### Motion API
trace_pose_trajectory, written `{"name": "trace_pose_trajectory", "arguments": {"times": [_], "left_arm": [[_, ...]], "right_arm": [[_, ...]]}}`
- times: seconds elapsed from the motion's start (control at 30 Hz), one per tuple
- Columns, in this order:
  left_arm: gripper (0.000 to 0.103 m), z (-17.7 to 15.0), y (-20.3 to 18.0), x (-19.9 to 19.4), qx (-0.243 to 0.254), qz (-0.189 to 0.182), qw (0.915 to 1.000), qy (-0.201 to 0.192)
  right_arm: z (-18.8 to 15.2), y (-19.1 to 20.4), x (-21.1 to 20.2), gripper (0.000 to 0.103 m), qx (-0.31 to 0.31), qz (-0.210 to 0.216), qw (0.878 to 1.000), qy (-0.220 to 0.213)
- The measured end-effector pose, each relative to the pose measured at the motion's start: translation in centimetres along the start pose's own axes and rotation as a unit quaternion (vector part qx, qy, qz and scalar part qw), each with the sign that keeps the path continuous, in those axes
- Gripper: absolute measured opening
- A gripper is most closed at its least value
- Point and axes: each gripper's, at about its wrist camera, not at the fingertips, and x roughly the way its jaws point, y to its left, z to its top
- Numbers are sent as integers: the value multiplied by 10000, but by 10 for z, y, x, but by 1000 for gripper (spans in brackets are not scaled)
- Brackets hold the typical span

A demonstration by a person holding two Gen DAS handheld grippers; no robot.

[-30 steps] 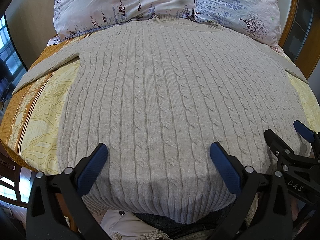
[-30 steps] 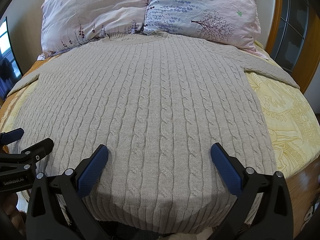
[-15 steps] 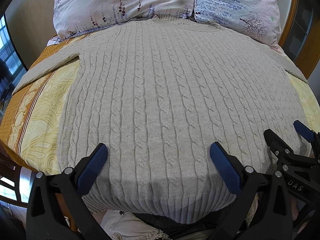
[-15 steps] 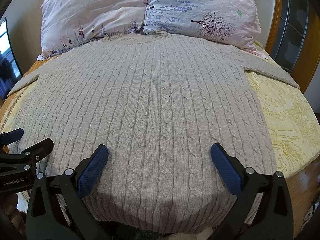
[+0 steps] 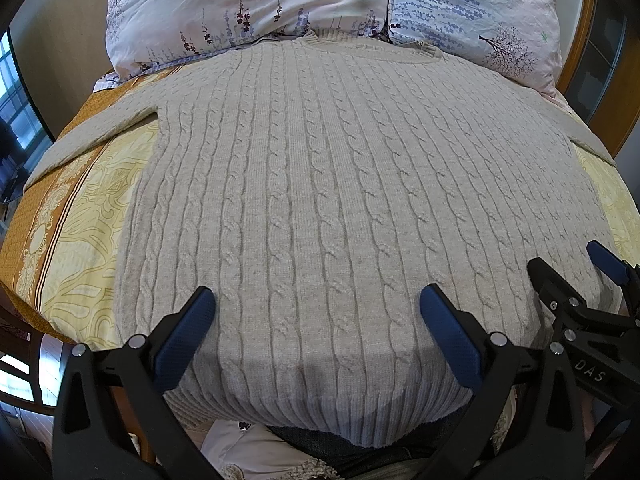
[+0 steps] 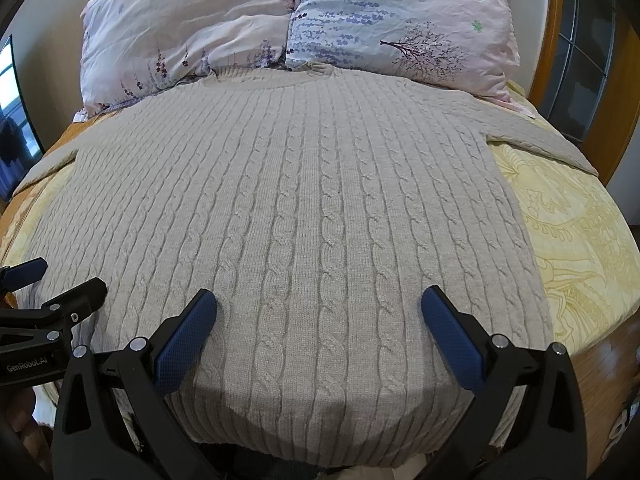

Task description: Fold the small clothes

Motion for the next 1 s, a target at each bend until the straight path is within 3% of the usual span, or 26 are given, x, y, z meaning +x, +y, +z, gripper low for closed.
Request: {"name": "trace_pose_trajectory", "arguments": {"times": [0.37, 0.63, 0.83, 0.93, 1.0], "left_arm": [[101, 0, 0, 0, 19, -1, 10000, -14], [101, 10, 0, 2, 154, -27, 9999, -62], [101, 37, 10, -2, 179, -294, 9975, -611], [101, 60, 20, -6, 116, -770, 9936, -818], [101, 74, 30, -4, -42, -1205, 9885, -915]], "right_arm": [[-2, 0, 2, 102, -92, 62, 9999, 15], [6, -17, 8, 102, -430, 738, 9961, -231], [55, -80, -3, 102, 502, 1067, 9899, -788], [88, -126, 6, 102, 1074, 842, 9872, -831], [104, -157, 18, 90, 1561, 811, 9820, -694]]}}
